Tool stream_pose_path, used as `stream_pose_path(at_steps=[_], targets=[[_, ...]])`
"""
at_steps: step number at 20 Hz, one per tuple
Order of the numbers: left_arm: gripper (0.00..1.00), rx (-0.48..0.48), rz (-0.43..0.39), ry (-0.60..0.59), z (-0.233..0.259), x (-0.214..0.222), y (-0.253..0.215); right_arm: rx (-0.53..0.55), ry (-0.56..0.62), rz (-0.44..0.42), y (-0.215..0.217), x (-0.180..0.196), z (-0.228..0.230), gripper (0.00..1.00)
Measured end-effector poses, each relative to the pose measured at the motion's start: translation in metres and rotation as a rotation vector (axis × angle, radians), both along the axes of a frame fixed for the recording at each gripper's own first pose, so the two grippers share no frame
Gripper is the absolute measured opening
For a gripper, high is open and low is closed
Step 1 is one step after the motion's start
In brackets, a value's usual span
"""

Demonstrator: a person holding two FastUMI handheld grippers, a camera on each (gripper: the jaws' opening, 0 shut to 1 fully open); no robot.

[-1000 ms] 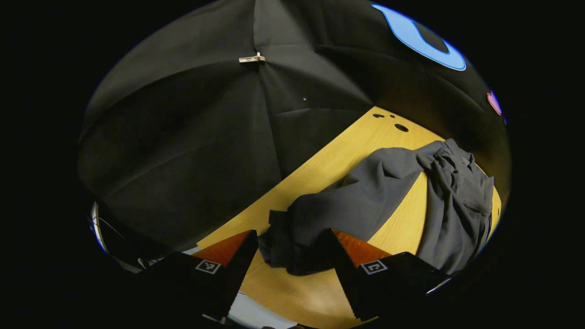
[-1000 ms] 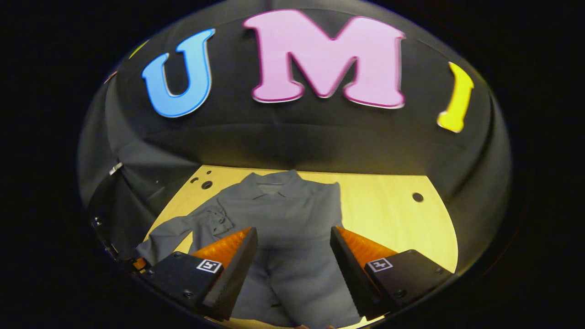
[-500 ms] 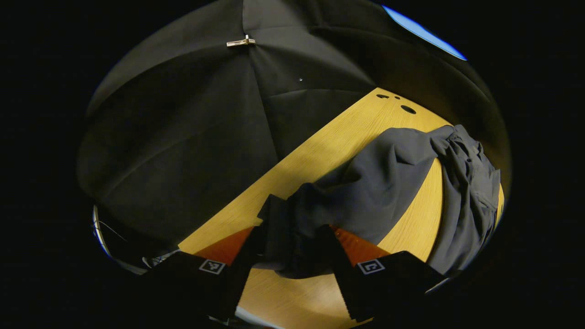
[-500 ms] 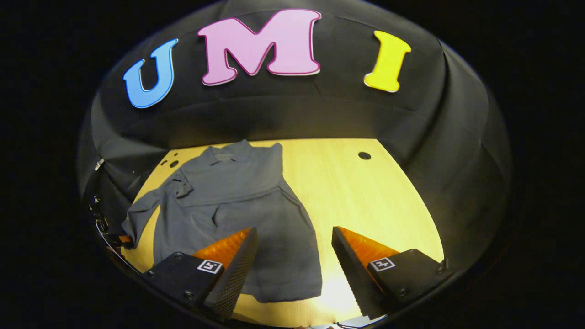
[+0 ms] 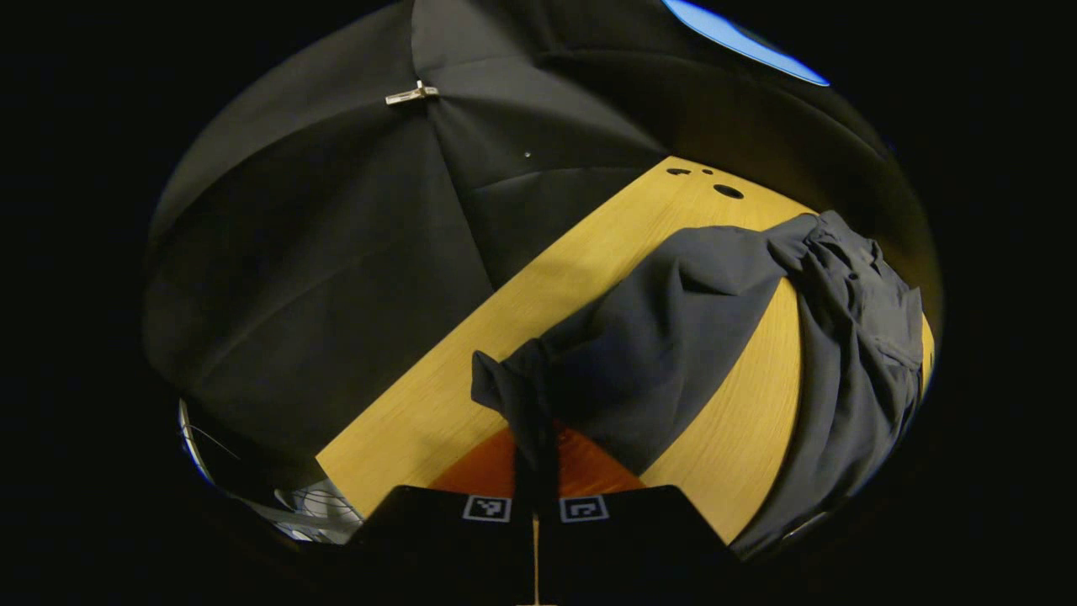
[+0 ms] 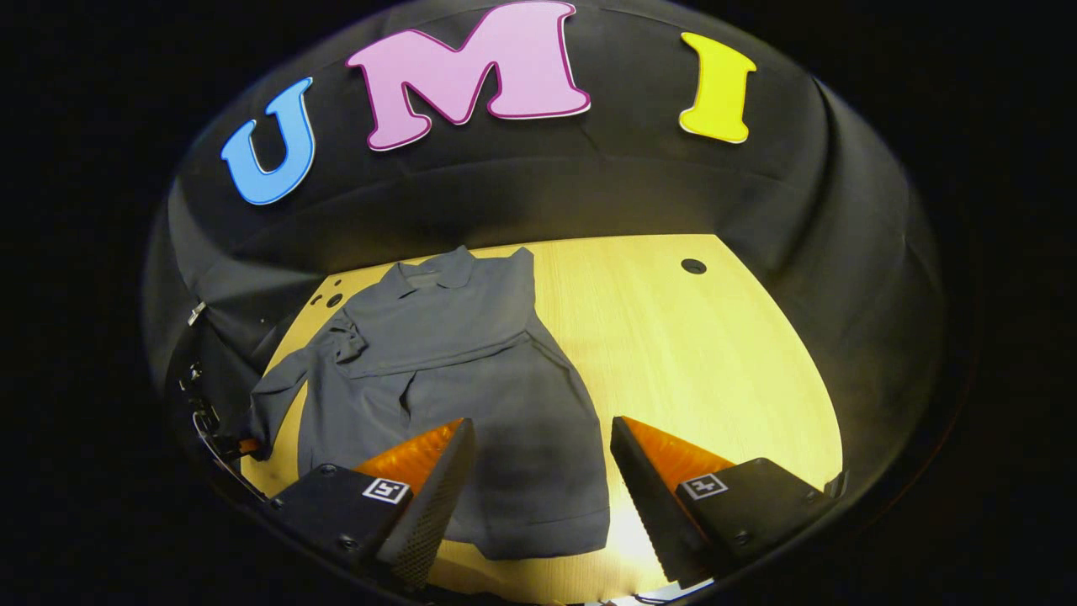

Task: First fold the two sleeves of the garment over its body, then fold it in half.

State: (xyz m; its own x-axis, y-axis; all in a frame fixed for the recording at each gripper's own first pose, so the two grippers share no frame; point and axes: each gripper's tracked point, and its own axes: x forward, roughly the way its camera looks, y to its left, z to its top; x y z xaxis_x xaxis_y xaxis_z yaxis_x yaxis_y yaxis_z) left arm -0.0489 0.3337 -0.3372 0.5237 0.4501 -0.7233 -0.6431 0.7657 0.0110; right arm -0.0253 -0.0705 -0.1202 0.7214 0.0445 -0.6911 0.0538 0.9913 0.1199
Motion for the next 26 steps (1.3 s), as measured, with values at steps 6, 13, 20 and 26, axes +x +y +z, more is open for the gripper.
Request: stream_pose_path(at_steps=[6,13,20,26], targets=[[0.06,-0.023,0.014,-0.125,0.039,0.017,-0.006,-0.002,0.019,0.026,-0.004,-0.004,-0.007,1.0],[0.05,-0.047,-0.043,-0.28,0.12,0.066,-0.016,0.02,0.0,-0.02,-0.02,0.003,-0.004,1.0],[0.05,0.025,-0.219,-0.339,0.187,0.151,-0.072,0.011,-0.041,-0.08,-0.047,-0.007,0.001,1.0],[0.05,0.049,-0.497,-0.323,0.19,0.226,-0.198,0.024,-0.068,-0.162,-0.069,-0.018,0.004,0.99]])
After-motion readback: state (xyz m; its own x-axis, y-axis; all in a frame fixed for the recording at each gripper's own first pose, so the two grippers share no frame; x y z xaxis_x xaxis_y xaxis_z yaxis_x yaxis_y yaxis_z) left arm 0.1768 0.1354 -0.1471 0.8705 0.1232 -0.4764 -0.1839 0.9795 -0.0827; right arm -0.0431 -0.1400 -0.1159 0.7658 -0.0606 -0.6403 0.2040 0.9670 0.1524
